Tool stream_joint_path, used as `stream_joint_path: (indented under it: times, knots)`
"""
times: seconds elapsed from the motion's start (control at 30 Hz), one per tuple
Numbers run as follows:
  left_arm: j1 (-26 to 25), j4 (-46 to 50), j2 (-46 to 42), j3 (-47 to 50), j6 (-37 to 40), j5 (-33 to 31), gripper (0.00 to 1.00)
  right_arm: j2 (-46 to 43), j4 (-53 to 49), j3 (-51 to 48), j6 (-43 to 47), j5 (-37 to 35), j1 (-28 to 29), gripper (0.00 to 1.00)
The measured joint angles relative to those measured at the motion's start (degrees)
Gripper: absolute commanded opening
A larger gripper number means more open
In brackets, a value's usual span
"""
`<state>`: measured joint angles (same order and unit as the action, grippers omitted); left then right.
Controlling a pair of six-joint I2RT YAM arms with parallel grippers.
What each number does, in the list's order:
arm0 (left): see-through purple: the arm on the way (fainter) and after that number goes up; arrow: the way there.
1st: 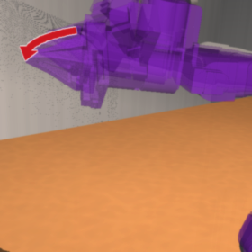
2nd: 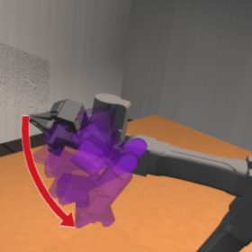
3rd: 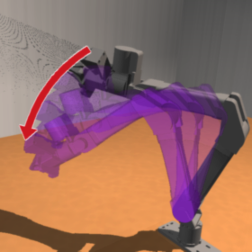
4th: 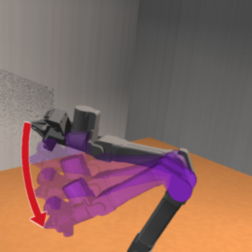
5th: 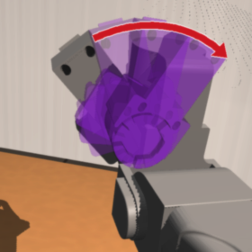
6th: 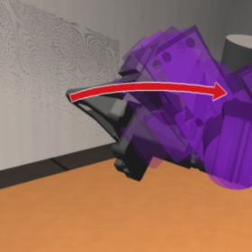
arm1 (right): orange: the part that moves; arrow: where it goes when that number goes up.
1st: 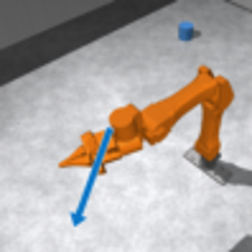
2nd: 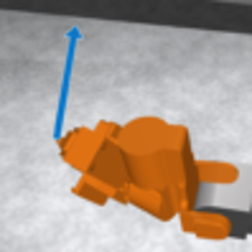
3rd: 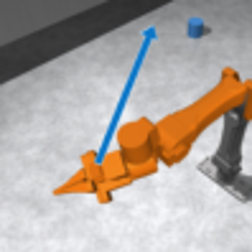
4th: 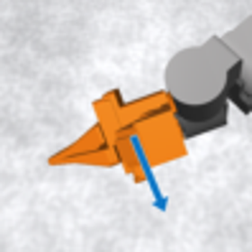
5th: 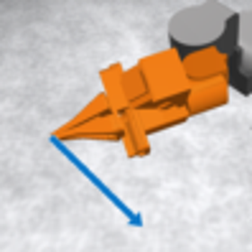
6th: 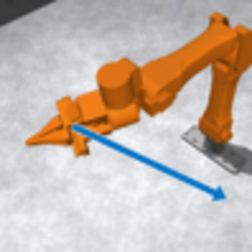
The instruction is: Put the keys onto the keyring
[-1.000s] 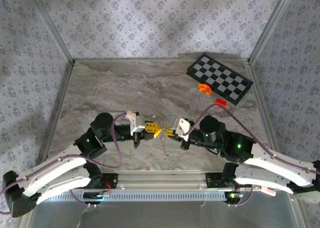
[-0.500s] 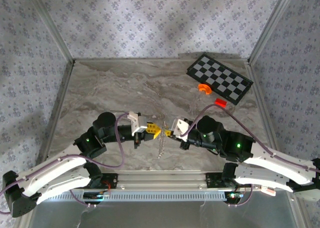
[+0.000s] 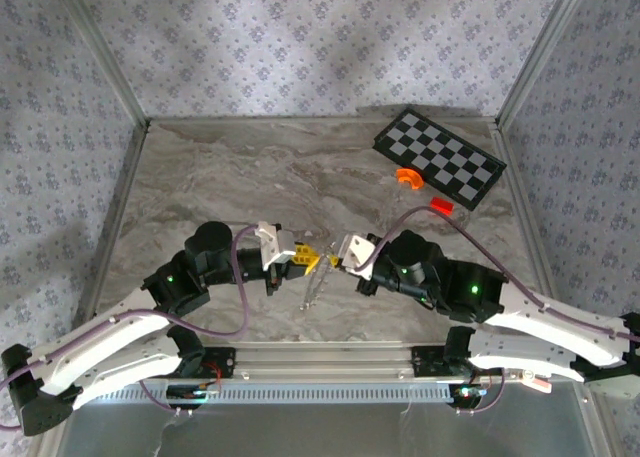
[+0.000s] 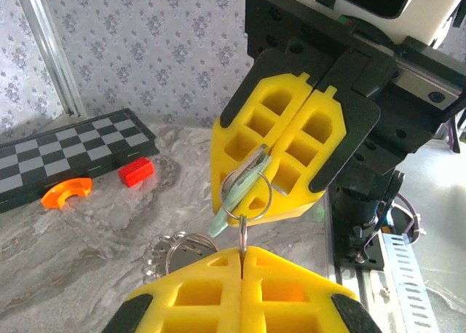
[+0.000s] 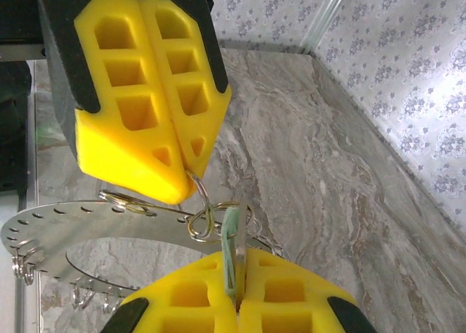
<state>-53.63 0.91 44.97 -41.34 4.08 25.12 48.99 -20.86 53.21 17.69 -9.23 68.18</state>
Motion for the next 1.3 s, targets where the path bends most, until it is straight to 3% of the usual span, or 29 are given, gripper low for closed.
stream_joint_path:
  times: [0.37, 0.97, 1.3]
  knots:
    - [-0.1, -1.6, 0.0, 2.0, 0.4, -6.6, 0.0, 2.7, -0.9, 0.9, -0.1, -2.2, -1.2, 0.0]
    - [0.0, -4.9, 0.9, 5.5, -0.6, -13.7, 0.29, 4.0, -4.2, 1.7, -3.6, -5.1, -5.2, 0.0]
    - [0.0, -5.0, -1.4, 8.7, -0.7, -15.4, 0.33, 6.1, -7.3, 3.7, -6.7, -4.9, -9.4, 0.0]
